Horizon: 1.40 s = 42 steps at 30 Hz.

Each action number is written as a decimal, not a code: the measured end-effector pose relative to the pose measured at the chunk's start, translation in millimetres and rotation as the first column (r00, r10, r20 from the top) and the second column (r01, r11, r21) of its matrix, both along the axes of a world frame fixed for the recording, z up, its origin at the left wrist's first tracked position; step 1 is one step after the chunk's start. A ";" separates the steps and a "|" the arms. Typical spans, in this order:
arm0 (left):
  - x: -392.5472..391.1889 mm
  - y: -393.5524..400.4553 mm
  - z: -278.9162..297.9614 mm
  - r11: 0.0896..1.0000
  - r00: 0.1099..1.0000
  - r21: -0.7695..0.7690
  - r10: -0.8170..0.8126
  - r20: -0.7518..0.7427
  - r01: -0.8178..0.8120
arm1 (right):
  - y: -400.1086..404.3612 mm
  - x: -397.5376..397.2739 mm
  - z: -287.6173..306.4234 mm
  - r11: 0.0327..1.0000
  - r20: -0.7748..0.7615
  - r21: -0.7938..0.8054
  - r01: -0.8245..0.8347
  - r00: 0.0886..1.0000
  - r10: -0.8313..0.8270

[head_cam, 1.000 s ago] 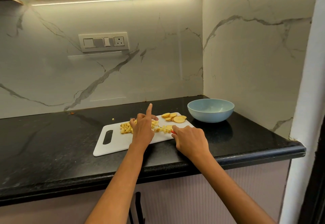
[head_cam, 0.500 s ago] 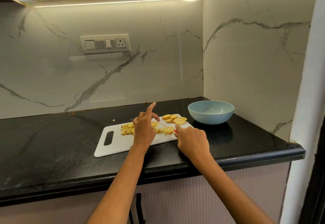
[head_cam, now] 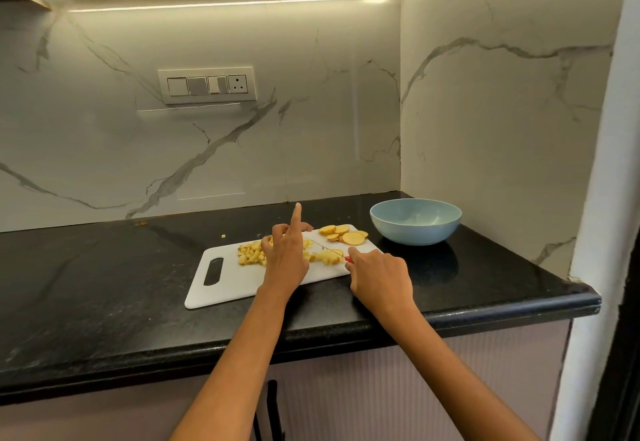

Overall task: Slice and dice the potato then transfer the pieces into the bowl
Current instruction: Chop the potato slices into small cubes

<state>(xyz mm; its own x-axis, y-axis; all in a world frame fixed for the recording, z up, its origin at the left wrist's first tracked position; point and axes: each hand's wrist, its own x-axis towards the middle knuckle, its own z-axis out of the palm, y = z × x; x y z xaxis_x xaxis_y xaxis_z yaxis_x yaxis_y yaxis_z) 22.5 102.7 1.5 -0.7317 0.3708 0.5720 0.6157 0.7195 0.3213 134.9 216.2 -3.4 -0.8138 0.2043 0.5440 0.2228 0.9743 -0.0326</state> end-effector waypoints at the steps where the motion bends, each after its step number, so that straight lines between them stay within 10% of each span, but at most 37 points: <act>1: -1.2 -0.4 0.1 0.998 1.000 0.061 0.007 -0.018 -0.006 | 1.1 -0.7 0.0 0.999 -0.005 -0.041 0.017 1.000 -0.017; 5: -6.2 0.3 -0.9 0.966 0.998 0.257 0.002 -0.063 0.014 | 8.5 -6.0 0.3 0.973 -0.045 -0.225 0.056 0.997 -0.067; 12: -14.4 11.3 -6.5 0.963 0.960 0.032 -0.269 0.078 0.267 | 19.9 -25.2 4.1 0.897 -0.124 -0.441 -0.008 0.991 -0.052; 24: -49.9 16.0 4.8 0.892 0.988 -0.429 -0.154 0.008 0.142 | 32.5 -93.9 22.2 0.969 -0.251 -0.219 -0.117 0.966 0.060; 34: -76.2 -20.6 17.3 0.994 0.999 -0.103 0.026 0.034 -0.022 | 53.5 -114.0 27.3 0.961 -0.319 -0.257 -0.105 0.948 0.018; 42: -59.5 -14.8 15.1 0.937 0.907 0.026 -0.344 0.244 0.348 | 56.4 -106.4 24.5 0.954 -0.299 -0.287 -0.087 0.954 -0.003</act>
